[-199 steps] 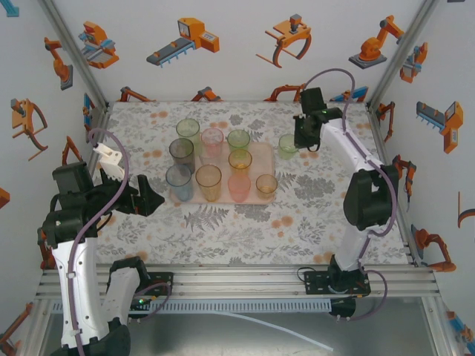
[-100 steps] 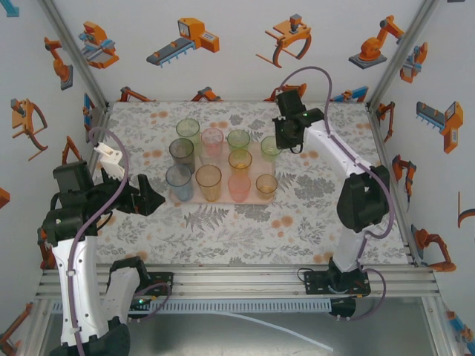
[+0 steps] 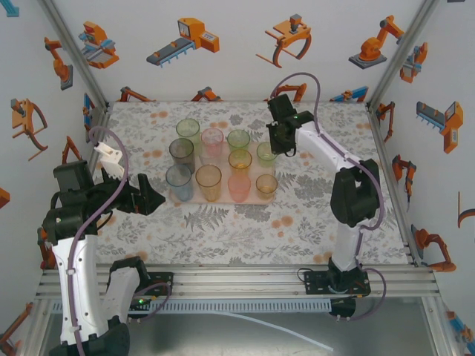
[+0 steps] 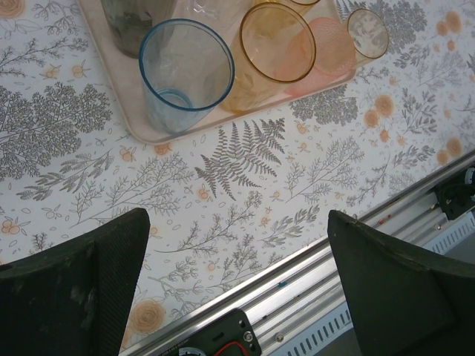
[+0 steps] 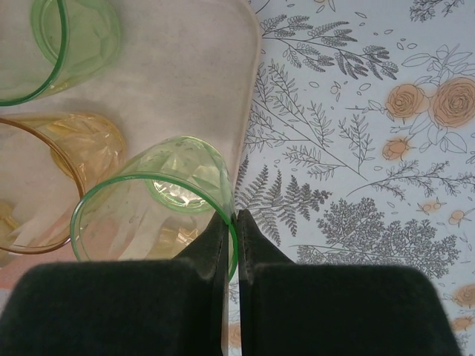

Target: Place the glasses into the tray

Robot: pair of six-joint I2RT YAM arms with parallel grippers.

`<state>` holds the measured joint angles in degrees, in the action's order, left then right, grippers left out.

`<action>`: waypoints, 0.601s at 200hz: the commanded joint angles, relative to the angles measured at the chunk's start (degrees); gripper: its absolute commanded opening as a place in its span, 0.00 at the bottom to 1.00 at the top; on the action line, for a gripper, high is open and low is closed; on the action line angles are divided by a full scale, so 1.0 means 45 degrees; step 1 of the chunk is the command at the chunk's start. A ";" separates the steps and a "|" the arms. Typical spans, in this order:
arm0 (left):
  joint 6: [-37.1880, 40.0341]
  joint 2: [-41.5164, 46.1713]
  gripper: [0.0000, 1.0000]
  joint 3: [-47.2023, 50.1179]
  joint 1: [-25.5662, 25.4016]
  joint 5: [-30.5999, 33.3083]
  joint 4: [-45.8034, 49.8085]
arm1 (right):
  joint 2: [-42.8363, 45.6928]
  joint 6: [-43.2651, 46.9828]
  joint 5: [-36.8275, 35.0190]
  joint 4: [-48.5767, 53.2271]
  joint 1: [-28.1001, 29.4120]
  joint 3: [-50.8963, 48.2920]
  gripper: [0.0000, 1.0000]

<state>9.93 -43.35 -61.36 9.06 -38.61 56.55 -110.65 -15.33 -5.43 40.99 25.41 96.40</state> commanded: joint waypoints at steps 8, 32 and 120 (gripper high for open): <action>-0.0092 0.0099 0.97 0.0072 0.0077 -0.0223 -0.0100 | -0.0418 0.0064 -0.0063 -0.0271 0.0115 0.0355 0.06; -0.0083 0.0120 0.97 0.0075 0.0077 -0.0221 -0.0115 | -0.0581 0.0022 -0.0007 -0.0334 0.0128 0.0365 0.06; -0.0075 0.0186 0.97 0.0135 0.0077 -0.0224 -0.0150 | -0.1072 -0.0293 0.0249 -0.0714 0.0151 0.0218 0.08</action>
<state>9.93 -43.18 -61.36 9.06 -38.59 56.53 -114.10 -15.59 -5.08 38.98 25.67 96.40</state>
